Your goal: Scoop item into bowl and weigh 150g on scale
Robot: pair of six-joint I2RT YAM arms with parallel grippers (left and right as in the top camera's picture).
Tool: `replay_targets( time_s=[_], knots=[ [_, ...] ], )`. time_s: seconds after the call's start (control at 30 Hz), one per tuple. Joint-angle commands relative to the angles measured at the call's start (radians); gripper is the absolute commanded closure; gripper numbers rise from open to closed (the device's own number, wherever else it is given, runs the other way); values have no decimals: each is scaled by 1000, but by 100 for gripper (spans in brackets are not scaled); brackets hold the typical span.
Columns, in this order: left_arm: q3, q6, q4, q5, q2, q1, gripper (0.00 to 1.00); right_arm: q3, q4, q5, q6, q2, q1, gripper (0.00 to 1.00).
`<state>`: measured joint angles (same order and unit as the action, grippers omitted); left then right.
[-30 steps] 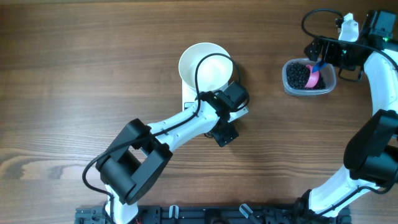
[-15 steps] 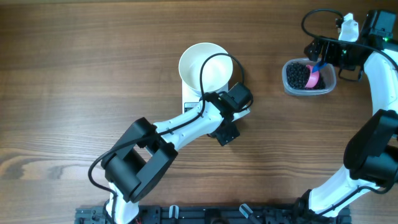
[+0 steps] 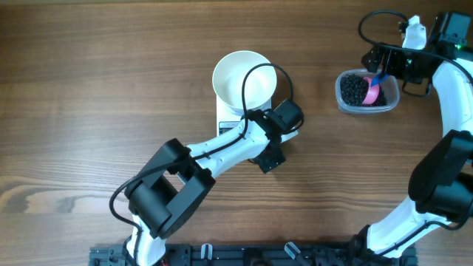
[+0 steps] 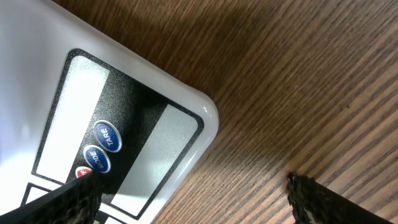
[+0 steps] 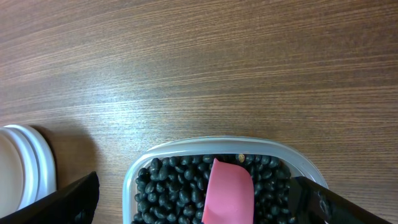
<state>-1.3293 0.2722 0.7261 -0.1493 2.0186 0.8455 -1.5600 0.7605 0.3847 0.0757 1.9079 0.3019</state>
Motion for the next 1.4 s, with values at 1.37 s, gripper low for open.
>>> replay_targets(
  time_s=[1.37],
  knots=[
    [60,-71,27,76,50,-8,0,5,-9,4,0,19,-6,0]
  ],
)
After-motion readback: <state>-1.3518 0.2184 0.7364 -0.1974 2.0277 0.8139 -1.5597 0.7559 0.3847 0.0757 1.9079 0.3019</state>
